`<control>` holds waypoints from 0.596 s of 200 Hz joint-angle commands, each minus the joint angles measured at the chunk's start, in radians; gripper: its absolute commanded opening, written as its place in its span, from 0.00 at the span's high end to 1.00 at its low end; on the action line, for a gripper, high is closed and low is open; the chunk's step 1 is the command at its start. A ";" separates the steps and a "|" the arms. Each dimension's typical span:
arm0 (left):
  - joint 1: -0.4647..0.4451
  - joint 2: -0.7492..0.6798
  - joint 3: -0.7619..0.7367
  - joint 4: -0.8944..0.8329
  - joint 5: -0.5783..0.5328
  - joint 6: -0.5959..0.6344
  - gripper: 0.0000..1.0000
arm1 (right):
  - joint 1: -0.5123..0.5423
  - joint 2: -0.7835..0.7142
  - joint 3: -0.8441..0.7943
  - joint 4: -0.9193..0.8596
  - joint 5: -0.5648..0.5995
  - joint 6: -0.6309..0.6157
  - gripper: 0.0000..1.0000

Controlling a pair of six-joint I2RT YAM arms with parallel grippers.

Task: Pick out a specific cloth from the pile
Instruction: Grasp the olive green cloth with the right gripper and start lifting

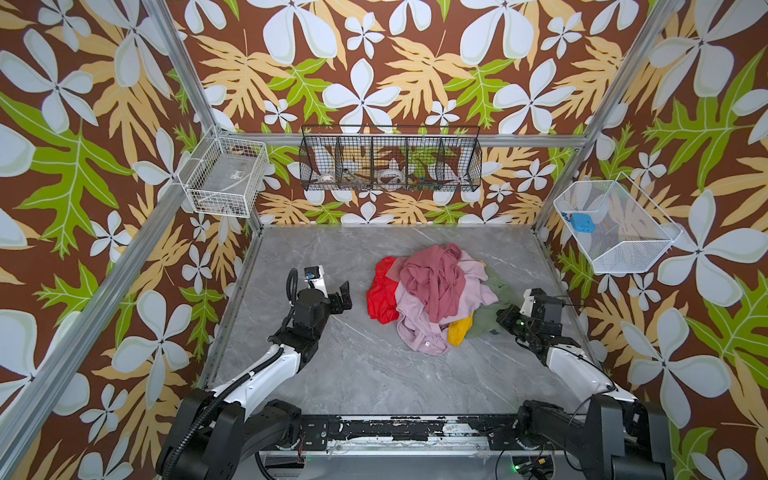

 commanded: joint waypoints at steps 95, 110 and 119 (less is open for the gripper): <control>-0.084 0.088 0.069 -0.009 -0.025 0.029 0.00 | 0.000 -0.211 0.162 -0.043 -0.027 -0.039 1.00; -0.101 0.108 0.086 -0.013 -0.028 0.032 0.00 | 0.000 -0.224 0.187 -0.041 -0.025 -0.038 1.00; -0.110 0.119 0.094 -0.013 -0.029 0.030 0.00 | -0.001 -0.227 0.203 -0.039 -0.027 -0.040 1.00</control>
